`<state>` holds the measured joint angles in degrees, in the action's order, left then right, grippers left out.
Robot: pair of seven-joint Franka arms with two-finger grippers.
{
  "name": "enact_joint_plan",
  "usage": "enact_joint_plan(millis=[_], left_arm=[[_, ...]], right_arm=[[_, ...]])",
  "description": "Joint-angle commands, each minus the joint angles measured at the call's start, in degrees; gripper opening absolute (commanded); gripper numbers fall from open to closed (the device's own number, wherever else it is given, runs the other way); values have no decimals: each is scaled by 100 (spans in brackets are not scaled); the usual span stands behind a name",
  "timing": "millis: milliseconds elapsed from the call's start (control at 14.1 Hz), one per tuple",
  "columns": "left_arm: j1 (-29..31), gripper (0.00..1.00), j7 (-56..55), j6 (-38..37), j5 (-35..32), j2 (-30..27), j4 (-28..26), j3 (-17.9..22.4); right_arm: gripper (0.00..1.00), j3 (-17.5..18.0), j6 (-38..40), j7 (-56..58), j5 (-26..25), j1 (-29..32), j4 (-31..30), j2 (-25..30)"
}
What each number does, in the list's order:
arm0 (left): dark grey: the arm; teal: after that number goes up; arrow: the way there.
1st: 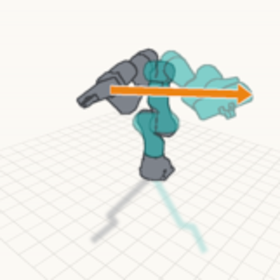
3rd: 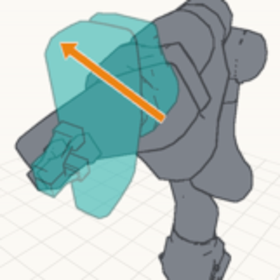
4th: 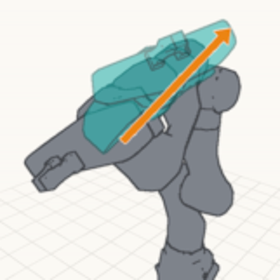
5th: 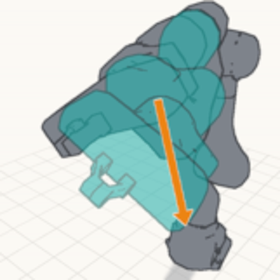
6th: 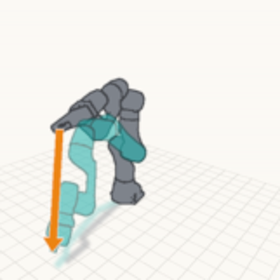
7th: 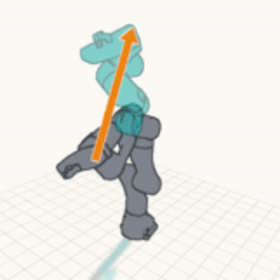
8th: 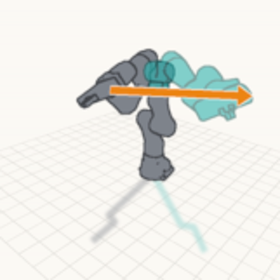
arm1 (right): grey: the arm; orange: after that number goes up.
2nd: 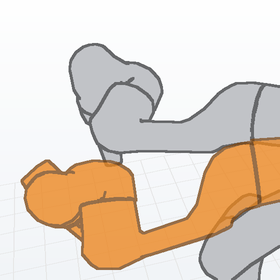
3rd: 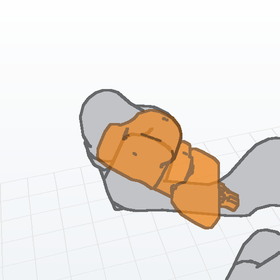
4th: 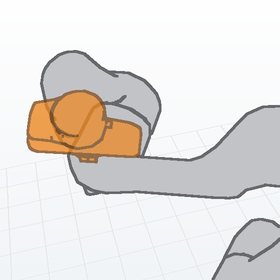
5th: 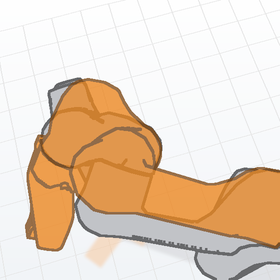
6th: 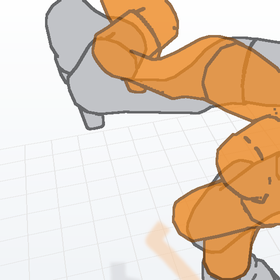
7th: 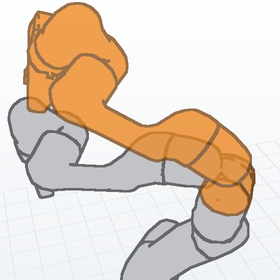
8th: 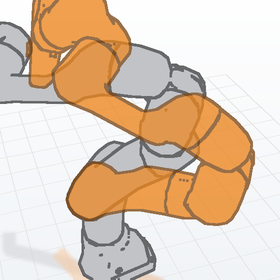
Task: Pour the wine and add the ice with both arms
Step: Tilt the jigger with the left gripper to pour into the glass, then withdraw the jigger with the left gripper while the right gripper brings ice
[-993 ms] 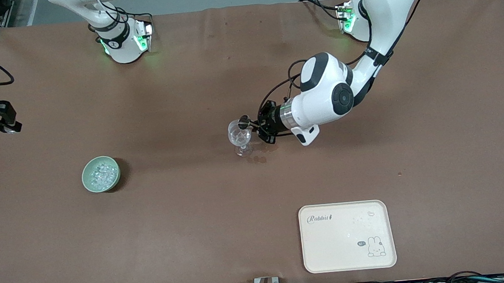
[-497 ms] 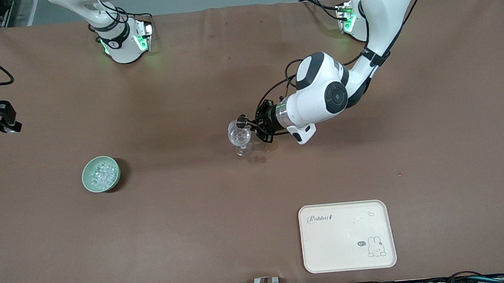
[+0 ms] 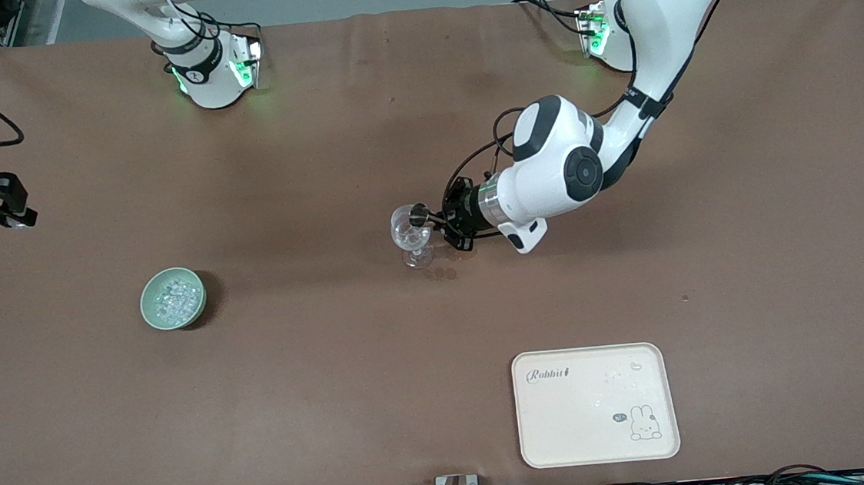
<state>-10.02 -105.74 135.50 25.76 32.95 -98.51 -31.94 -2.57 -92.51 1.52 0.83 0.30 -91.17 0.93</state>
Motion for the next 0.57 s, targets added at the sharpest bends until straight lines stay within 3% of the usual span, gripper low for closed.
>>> enact_joint_plan(millis=[0, 284, 497], left_arm=[[122, 1, 577, -417, 462, 141, 323, -66], [640, 1, 2151, -1375, 1684, 141, 525, -58], [1140, 1, 2924, -1561, 2176, 185, 552, -58]], right_arm=[[8, 19, 14, -91, -22, -4, -23, 65], [7, 124, 5, -449, -30, -196, -23, 65], [8, 134, -74, -1213, -118, -801, -6, 48]])
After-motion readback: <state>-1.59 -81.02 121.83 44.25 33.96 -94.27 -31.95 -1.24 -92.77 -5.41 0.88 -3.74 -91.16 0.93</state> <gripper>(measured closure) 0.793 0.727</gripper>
